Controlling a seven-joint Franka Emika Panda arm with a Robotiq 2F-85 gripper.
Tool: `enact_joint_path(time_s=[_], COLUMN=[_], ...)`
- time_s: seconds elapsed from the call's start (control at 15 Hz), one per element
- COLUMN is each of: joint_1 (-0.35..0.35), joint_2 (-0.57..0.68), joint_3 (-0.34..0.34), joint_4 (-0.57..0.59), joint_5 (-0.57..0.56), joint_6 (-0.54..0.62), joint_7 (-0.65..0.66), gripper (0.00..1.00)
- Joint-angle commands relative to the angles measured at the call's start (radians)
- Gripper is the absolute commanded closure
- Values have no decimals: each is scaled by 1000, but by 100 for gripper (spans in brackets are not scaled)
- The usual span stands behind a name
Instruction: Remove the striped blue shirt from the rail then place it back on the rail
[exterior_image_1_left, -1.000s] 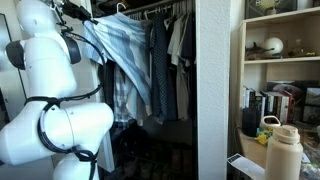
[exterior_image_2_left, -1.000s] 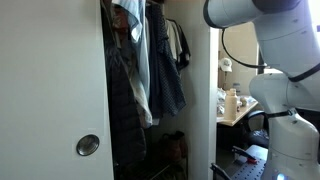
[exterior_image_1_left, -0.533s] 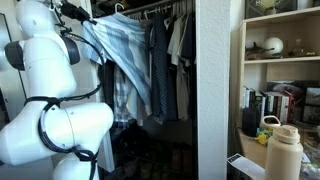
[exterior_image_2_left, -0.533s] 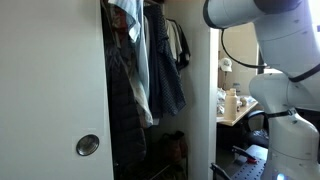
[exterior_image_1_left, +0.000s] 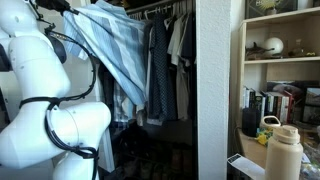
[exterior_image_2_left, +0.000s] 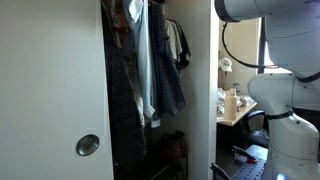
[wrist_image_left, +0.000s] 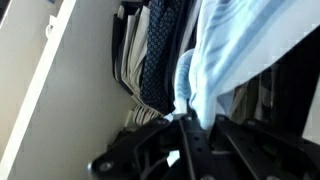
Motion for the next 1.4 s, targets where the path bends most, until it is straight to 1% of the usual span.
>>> enact_joint_path(time_s=[0.0, 0.13, 0.27, 0.6, 0.8, 0.93, 1.2, 1.33], joint_1=[102, 147, 177, 187, 165, 135, 37, -22], joint_2=[-17, -18, -22, -37, -54, -70, -98, -111], joint_3=[-11, -9, -11, -10, -2, 10, 47, 59], joint_4=[-9, -14, -20, -29, -33, -33, -27, -29], joint_5=[-85, -118, -145, -191, -205, -191, -138, -113], joint_6=[-13, -37, -59, -61, -34, -10, 82, 143], joint_7=[-21, -23, -27, -36, -66, -93, -158, -191], gripper=[97, 97, 97, 97, 97, 97, 97, 97])
